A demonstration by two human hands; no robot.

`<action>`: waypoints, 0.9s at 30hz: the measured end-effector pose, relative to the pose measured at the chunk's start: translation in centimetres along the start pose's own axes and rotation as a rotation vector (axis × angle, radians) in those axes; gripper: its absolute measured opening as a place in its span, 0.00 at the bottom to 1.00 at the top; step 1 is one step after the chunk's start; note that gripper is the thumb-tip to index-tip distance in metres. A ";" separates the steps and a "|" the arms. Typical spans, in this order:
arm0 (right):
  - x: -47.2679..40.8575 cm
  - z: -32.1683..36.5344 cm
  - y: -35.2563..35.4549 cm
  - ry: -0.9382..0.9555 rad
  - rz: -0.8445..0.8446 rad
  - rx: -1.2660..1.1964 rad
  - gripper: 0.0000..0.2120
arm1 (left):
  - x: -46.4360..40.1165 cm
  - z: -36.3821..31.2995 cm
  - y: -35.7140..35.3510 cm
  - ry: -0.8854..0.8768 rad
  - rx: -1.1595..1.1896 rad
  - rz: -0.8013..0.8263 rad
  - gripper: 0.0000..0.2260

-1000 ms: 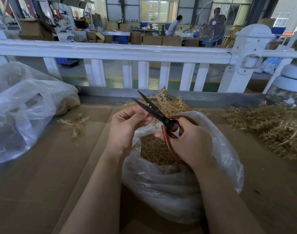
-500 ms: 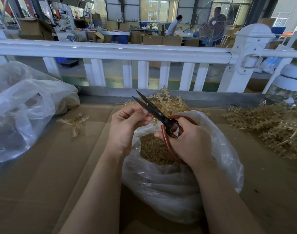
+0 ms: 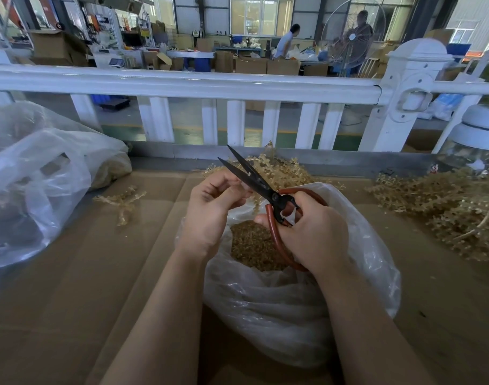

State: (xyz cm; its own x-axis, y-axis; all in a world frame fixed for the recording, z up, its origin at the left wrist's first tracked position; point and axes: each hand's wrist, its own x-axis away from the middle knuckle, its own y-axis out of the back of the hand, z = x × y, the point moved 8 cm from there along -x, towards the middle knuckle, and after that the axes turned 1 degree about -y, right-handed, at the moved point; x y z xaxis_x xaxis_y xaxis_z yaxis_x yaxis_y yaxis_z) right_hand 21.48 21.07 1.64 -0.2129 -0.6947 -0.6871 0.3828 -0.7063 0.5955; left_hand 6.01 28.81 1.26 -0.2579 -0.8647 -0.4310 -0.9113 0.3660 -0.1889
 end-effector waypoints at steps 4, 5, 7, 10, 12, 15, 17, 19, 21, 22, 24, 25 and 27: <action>0.0 0.2 0.1 0.007 -0.007 -0.022 0.26 | 0.1 -0.1 0.0 0.000 -0.004 -0.002 0.05; 0.0 0.2 0.1 0.009 -0.013 -0.026 0.25 | 0.1 -0.1 0.0 0.000 0.002 -0.006 0.05; 0.0 0.1 0.0 0.011 -0.026 -0.031 0.26 | 0.1 -0.2 0.1 0.004 0.011 -0.011 0.05; 0.1 -0.2 -0.3 0.008 -0.012 -0.018 0.30 | 0.2 0.0 -0.1 0.040 0.022 -0.013 0.06; 0.1 -0.3 -0.6 0.015 -0.006 -0.005 0.31 | 0.2 0.5 -0.1 0.097 0.061 -0.025 0.08; 0.0 -0.5 -0.7 -0.009 -0.012 -0.060 0.31 | 0.2 1.1 -0.2 0.189 0.188 -0.038 0.10; 0.1 -1.0 -0.9 -0.070 0.002 -0.140 0.33 | 0.1 1.3 -0.1 0.235 0.278 -0.061 0.09; 0.0 -1.8 -1.1 -0.186 0.019 -0.283 0.31 | 0.1 1.5 0.1 0.277 0.351 -0.096 0.10; 0.0 -2.7 -1.4 -0.321 0.027 -0.453 0.27 | 0.1 1.7 0.2 0.302 0.397 -0.114 0.10; -0.1 -3.0 -1.5 -0.366 0.020 -0.511 0.25 | 0.1 1.8 0.1 0.309 0.415 -0.115 0.10; -0.1 -3.5 -1.4 -0.419 0.001 -0.591 0.21 | 0.1 1.8 0.1 0.316 0.442 -0.106 0.09; 0.0 -3.6 -1.5 -0.431 0.001 -0.617 0.20 | 0.1 1.8 0.1 0.317 0.452 -0.100 0.09; 0.0 -3.7 -1.6 -0.443 0.013 -0.652 0.16 | 0.1 1.7 0.1 0.315 0.474 -0.089 0.08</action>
State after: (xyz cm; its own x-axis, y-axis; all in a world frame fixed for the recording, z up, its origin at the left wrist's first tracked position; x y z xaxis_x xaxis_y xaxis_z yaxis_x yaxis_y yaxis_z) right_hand 24.22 22.72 -0.84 -0.4907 -0.7890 -0.3698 0.8088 -0.5703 0.1436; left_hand 6.44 29.32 -0.34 -0.3363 -0.9334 -0.1253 -0.7090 0.3385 -0.6186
